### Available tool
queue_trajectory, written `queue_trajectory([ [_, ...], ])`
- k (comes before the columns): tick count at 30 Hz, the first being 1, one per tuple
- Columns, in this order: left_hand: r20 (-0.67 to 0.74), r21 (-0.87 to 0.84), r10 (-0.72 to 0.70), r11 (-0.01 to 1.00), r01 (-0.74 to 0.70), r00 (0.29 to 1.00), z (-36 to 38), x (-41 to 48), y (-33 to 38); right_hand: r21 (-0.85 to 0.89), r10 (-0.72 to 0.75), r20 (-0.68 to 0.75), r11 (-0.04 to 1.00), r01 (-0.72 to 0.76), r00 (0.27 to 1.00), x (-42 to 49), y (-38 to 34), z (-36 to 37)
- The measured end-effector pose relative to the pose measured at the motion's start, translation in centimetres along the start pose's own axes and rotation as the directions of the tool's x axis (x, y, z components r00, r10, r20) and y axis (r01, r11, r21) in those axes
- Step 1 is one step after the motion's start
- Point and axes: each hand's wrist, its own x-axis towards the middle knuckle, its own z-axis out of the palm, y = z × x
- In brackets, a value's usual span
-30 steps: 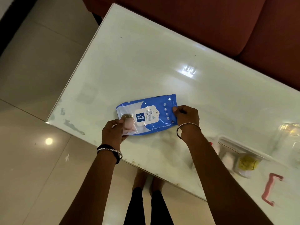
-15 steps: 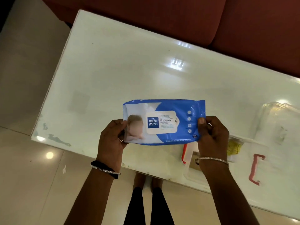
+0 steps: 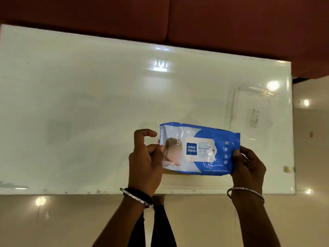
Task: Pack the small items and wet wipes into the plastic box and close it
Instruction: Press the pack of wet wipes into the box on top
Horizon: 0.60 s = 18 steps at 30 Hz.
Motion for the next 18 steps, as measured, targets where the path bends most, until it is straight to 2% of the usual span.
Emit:
queue_trajectory([
  [3, -0.018, 0.232, 0.069, 0.971, -0.063, 0.997, 1.5, -0.3, -0.3, -0.090, 0.022, -0.050, 0.996, -0.026, 0.999, 0.7, 1.5, -0.6],
  [5, -0.014, 0.364, 0.090, 0.928, -0.079, 0.996, 2.1, -0.4, -0.3, -0.197, -0.036, -0.084, 0.980, 0.019, 0.996, 0.9, 2.0, -0.4],
  [11, 0.046, 0.638, 0.041, 0.768, -0.061, 0.998, 2.6, -0.6, 0.6, -0.497, -0.167, -0.092, 0.862, 0.100, 0.982, 1.1, 2.4, 0.6],
  [14, 0.105, 0.780, -0.016, 0.622, -0.072, 0.994, 3.1, -0.8, 0.9, -0.556, -0.172, -0.063, 0.824, 0.109, 0.983, 0.7, 2.7, 1.2],
  [16, 0.132, 0.861, -0.043, 0.500, -0.093, 0.990, 3.8, -0.9, 1.3, -0.570, -0.177, -0.083, 0.816, 0.099, 0.981, 0.5, 2.8, 1.6],
  [18, 0.139, 0.902, -0.075, 0.422, -0.095, 0.987, 4.5, -0.9, 1.5, -0.576, -0.200, -0.117, 0.812, 0.098, 0.973, 0.4, 2.9, 2.0],
])
